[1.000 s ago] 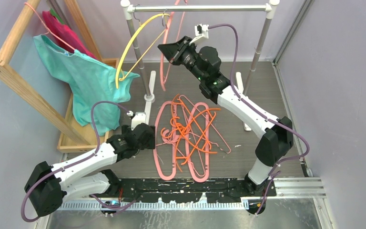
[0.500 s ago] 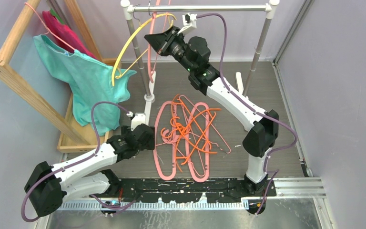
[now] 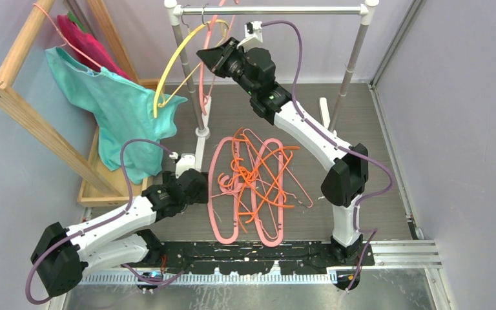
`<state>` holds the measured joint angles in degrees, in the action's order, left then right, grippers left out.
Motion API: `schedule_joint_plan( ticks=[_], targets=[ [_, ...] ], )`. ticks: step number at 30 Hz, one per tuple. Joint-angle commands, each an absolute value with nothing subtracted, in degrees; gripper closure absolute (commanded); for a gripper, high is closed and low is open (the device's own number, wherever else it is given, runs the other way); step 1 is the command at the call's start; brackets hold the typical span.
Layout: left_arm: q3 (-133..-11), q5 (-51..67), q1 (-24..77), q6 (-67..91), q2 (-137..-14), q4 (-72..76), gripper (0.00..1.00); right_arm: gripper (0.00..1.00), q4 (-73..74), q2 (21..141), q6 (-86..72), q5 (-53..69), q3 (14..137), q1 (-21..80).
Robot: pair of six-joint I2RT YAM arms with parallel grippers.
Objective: Organize the hangers
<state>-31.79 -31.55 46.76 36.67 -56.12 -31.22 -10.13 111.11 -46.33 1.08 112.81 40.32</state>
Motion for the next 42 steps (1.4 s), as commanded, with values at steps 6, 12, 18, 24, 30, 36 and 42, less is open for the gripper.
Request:
schedule_joint_plan(
  ticks=[6, 12, 18, 24, 30, 36, 42],
  targets=[
    [-31.8, -32.9, 46.6, 37.5, -55.8, -30.9, 0.02, 0.45, -12.9, 107.4, -45.1, 0.8, 110.3, 40.3],
    [-32.5, -33.0, 46.6, 37.1, -56.9, -30.7, 0.02, 0.22, -18.4, 97.6, -39.3, -1.4, 97.1, 40.3],
    [-33.3, -33.0, 46.6, 37.1, -57.7, -30.6, 0.02, 0.01, -23.9, 85.9, -31.0, -4.5, 81.3, 40.3],
    [-34.4, -32.9, 46.5, 36.5, -59.9, -29.9, 0.02, 0.0, -24.2, 75.0, -23.4, -5.8, 70.5, 40.3],
    [-35.8, -32.2, 46.6, 36.2, -62.7, -29.1, 0.02, 0.0, -20.1, 65.2, -18.1, -9.0, 61.3, 40.3],
    [-36.6, -31.4, 46.6, 35.8, -64.7, -27.9, 0.02, 0.08, -5.8, 60.7, -14.6, -15.1, 59.5, 40.4],
    [-37.5, -31.3, 46.5, 35.6, -66.3, -26.8, 0.02, 0.42, 10.4, 66.6, -11.9, -7.0, 57.3, 42.5]
  ],
)
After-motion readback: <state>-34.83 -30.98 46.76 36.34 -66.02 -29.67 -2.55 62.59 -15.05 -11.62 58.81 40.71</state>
